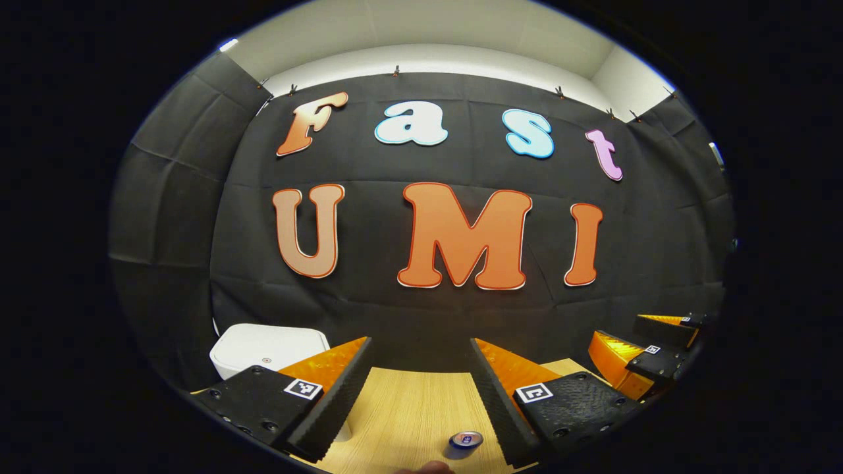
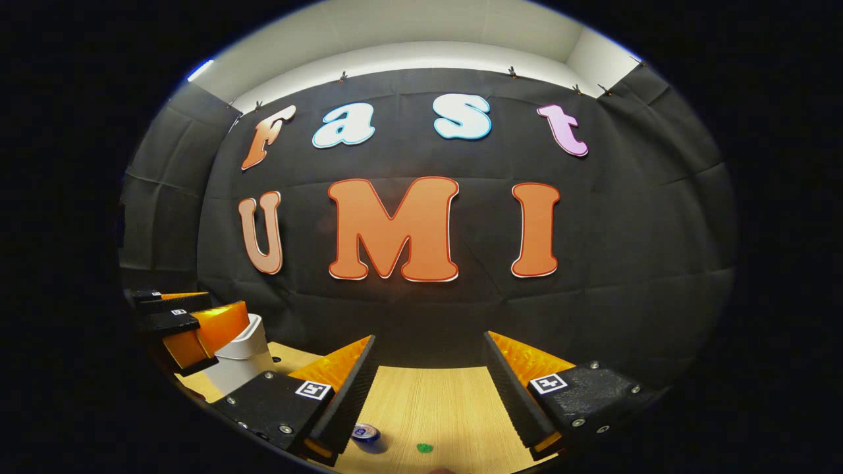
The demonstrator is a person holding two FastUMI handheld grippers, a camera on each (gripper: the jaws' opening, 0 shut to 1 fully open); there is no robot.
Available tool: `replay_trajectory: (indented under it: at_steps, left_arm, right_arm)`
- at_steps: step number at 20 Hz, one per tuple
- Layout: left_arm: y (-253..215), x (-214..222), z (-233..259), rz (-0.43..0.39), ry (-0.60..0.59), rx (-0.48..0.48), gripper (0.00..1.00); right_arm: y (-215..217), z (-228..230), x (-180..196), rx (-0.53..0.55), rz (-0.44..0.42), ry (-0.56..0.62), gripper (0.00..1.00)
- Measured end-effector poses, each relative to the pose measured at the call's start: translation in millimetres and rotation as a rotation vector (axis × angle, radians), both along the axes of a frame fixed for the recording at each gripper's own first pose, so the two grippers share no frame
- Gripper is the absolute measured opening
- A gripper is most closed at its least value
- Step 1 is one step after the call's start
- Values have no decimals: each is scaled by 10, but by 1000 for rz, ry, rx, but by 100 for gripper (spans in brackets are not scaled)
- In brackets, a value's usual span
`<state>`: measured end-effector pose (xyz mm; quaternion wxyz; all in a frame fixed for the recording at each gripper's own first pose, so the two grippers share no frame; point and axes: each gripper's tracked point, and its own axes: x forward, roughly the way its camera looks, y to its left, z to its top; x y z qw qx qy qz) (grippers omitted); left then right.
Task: Press the lid of the desktop garbage bin to open it, pick up the crumpled paper on the desktop and throw it into the bin, then pick up the pop can on the desktop and drop it into the bin, and finally close the garbage bin lid.
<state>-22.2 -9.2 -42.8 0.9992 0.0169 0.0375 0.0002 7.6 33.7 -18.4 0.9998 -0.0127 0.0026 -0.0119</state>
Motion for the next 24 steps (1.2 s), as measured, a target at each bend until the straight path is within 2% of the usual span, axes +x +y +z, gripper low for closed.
replay_trajectory:
  at_steps: [1, 3, 4, 6, 7, 13, 17, 23, 24]
  left_arm:
    - [3, -7, 7, 2, 1, 1, 91]
    - [15, -15, -21, 7, 2, -1, 91]
    - [27, -11, -19, 9, 3, -3, 87]
    - [43, -22, -20, 17, 0, -7, 87]
    - [50, -20, -12, 19, 0, -6, 90]
    - [79, -21, 12, 27, -7, 15, 90]
    - [242, -8, 50, 76, -12, 38, 90]
    - [400, 88, -52, 89, 36, 61, 84]
    - [463, 100, -46, 101, 31, 64, 77]
  right_arm:
    - [10, -16, 4, -2, 1, 4, 94]
    - [26, -38, 4, -3, 6, 12, 94]
    - [21, -50, 2, -4, 7, 15, 94]
    - [37, -53, 13, -2, 13, 21, 94]
    - [43, -60, 10, -3, 14, 23, 94]
    - [60, -79, 35, -1, 22, 29, 94]
    - [67, -92, 46, -5, 21, 33, 94]
    - [67, -128, 83, -7, 11, 45, 94]
    - [74, -129, 82, -10, 10, 44, 94]
